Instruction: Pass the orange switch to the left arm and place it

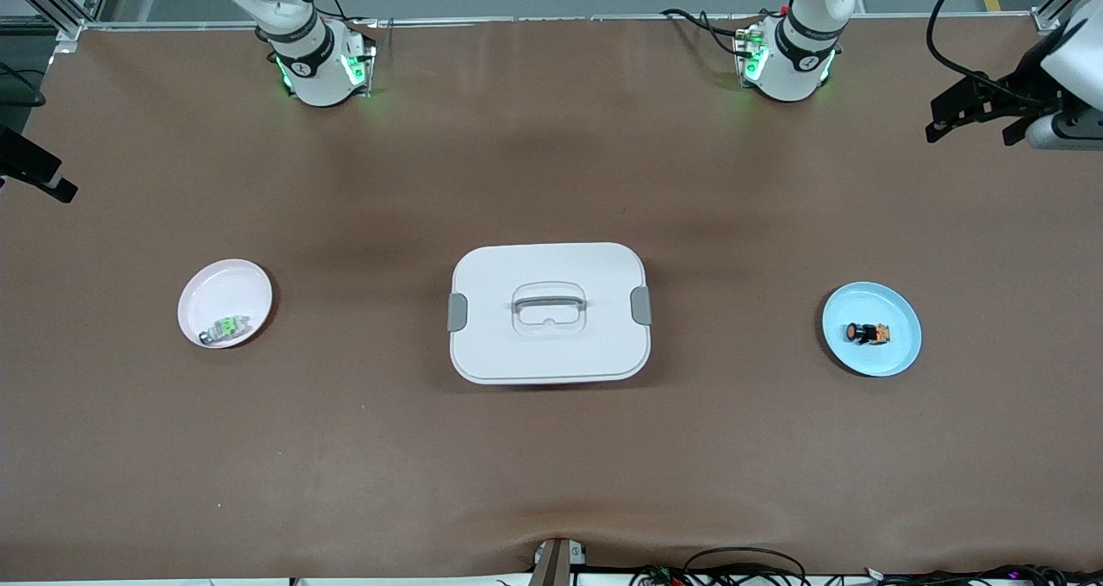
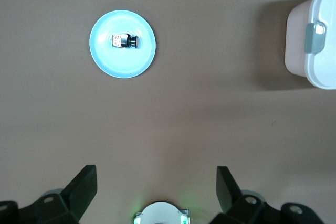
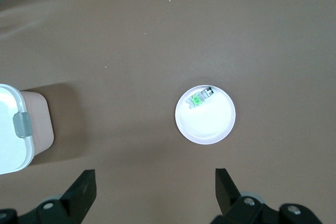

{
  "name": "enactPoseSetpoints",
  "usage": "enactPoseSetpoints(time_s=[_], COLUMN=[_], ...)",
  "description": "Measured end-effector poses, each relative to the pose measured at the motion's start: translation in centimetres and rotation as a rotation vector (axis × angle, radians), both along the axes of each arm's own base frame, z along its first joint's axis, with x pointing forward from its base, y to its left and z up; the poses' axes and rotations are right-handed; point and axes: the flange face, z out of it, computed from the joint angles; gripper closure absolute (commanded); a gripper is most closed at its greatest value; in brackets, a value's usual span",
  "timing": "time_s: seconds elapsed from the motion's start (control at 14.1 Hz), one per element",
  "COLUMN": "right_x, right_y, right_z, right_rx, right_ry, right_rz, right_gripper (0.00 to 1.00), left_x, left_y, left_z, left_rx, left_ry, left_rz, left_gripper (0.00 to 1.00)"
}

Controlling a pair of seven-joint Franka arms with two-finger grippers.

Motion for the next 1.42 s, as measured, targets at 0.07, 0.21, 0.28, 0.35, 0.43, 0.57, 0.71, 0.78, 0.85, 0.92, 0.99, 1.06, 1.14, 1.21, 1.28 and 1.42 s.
enactPoseSetpoints(time_s=[0.07, 0.21, 0.28, 0.35, 0.43, 0.57, 0.71, 0.78, 0.85, 0.92, 0.99, 1.06, 1.14, 1.21, 1.28, 1.42], right_x=[0.0, 0.0, 0.0, 0.0, 0.0, 0.0, 0.0, 0.0, 0.0, 0.0, 0.0, 0.0, 0.0, 0.0, 0.0, 0.0], right_y=[0.0, 0.0, 0.0, 0.0, 0.0, 0.0, 0.0, 0.0, -0.1, -0.1, -0.1, -0.1, -0.1, -0.1, -0.1, -0.1], right_z=[0.0, 0.0, 0.0, 0.0, 0.0, 0.0, -0.1, -0.1, -0.1, -0.1, -0.1, -0.1, -0.1, -0.1, -0.1, -0.1], right_rx=[0.0, 0.0, 0.0, -0.001, -0.001, -0.001, -0.002, -0.002, -0.003, -0.003, -0.004, -0.004, -0.004, -0.005, -0.005, -0.006], right_ry=[0.0, 0.0, 0.0, 0.0, 0.0, 0.001, 0.002, 0.002, 0.002, 0.003, 0.003, 0.003, 0.003, 0.003, 0.003, 0.004], right_rz=[0.0, 0.0, 0.0, 0.0, 0.0, 0.0, 0.0, -0.001, -0.001, -0.001, -0.001, -0.001, -0.001, -0.001, -0.001, -0.001], right_gripper=[0.0, 0.0, 0.0, 0.0, 0.0, 0.0, 0.0, 0.0, 0.0, 0.0, 0.0, 0.0, 0.0, 0.0, 0.0, 0.0], left_x=[-0.2, -0.6, -0.7, -0.8, -0.8, -0.8, -0.9, -1.0, -1.0, -1.0, -1.0, -0.9, -0.9, -0.8, -0.7, -0.4], left_y=[-0.2, -0.3, -0.4, -0.4, -0.5, -0.9, -1.5, -2.0, -2.2, -2.2, -2.0, -1.8, -1.6, -1.4, -1.1, -0.9], left_z=[0.2, 0.6, 0.7, 0.8, 0.8, 0.8, 0.9, 0.9, 0.9, 0.9, 0.9, 0.9, 1.0, 1.3, 1.7, 2.5], left_rx=[0.015, 0.033, 0.035, 0.036, 0.038, 0.04, 0.043, 0.046, 0.047, 0.048, 0.049, 0.048, 0.048, 0.047, 0.046, 0.044], left_ry=[-0.003, -0.008, -0.008, -0.008, -0.008, -0.009, -0.012, -0.012, -0.012, -0.012, -0.012, -0.012, -0.014, -0.022, -0.032, -0.048], left_rz=[-0.031, -0.066, -0.066, -0.058, -0.043, -0.032, -0.04, -0.042, -0.043, -0.043, -0.04, -0.036, -0.032, -0.026, -0.021, -0.016], left_gripper=[0.0, 0.0, 0.0, 0.0, 0.0, 0.0, 0.0, 0.0, 0.0, 0.0, 0.0, 0.0, 0.0, 0.0, 0.0, 0.0])
